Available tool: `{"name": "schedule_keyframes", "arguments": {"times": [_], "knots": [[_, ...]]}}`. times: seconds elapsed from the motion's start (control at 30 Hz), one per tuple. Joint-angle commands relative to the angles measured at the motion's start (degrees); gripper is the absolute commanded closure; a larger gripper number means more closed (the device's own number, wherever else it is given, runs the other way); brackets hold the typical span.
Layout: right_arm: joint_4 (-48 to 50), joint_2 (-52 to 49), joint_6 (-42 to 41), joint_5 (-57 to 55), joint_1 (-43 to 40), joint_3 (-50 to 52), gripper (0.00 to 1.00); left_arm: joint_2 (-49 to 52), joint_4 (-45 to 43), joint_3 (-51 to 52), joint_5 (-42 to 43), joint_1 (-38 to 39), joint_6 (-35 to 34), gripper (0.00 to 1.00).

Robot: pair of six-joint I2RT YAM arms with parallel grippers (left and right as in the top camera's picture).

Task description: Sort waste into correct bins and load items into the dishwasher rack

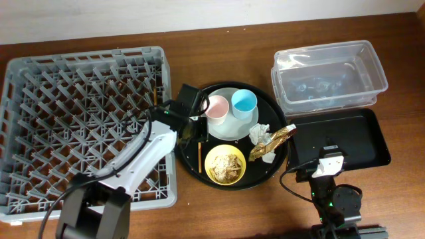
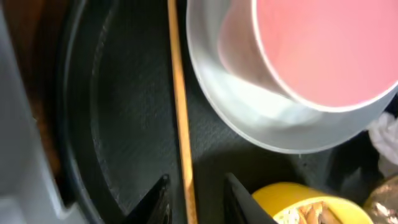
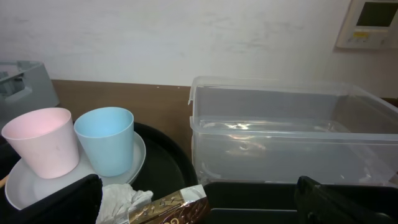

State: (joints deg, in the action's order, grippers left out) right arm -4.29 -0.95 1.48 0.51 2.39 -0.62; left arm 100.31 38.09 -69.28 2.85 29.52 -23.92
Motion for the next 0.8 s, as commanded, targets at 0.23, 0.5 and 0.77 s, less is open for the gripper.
{"name": "schedule_keyframes", "arguments": {"times": [0.23, 0.5, 0.77], "knots": [[-0.2, 0.3, -0.4, 0.3, -0.2, 0.3, 0.01, 0.7, -7.9, 4.6, -1.8, 2.1, -0.9, 0.74], [-0.2, 0.3, -0.4, 0.3, -0.2, 0.3, 0.01, 6.1, -8.5, 4.6, -5.7, 2.7, -1.6, 0.74], [-0.2, 0.3, -0.4, 0.3, -0.2, 0.3, 0.01, 9.9, -9.2, 4.6, -5.7, 2.7, -1.6, 0.85]]}}
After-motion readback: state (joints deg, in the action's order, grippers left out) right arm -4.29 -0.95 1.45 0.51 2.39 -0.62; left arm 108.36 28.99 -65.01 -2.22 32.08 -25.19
